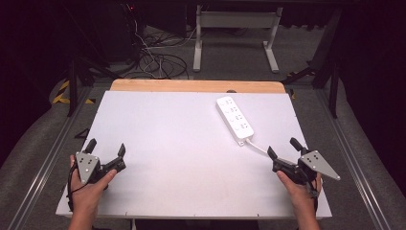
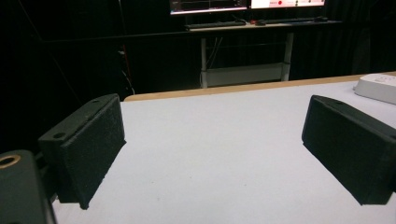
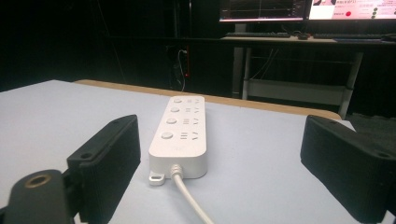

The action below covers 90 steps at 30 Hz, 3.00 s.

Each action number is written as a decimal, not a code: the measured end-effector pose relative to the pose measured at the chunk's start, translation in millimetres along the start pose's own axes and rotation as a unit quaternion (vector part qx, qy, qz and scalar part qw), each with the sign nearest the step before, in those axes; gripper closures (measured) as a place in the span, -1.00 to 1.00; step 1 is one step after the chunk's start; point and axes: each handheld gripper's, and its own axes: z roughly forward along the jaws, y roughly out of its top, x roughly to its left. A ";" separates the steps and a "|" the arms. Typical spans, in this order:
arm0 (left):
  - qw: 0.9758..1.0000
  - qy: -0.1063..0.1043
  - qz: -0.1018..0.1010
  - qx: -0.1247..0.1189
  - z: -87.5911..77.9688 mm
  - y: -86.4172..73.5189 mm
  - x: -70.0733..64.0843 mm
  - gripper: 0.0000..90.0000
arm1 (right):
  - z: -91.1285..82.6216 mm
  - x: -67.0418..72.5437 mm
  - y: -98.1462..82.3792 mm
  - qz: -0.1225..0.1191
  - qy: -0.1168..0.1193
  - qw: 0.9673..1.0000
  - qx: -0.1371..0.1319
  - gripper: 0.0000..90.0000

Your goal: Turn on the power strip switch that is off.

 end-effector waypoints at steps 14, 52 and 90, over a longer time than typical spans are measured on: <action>1.000 -0.009 0.003 -0.021 -1.2 2.2 -1.7 -0.84 | -2.7 -0.7 0.7 -0.007 -0.001 1.000 -0.008 -0.62; 0.999 -0.021 0.013 -0.024 0.9 3.3 -7.4 -0.80 | -10.7 -0.9 6.9 -0.024 0.001 0.999 -0.029 -0.17; 0.999 -0.029 0.024 -0.027 1.8 3.5 -11.9 -0.78 | -17.1 -13.0 25.4 -0.039 0.023 0.998 -0.035 1.00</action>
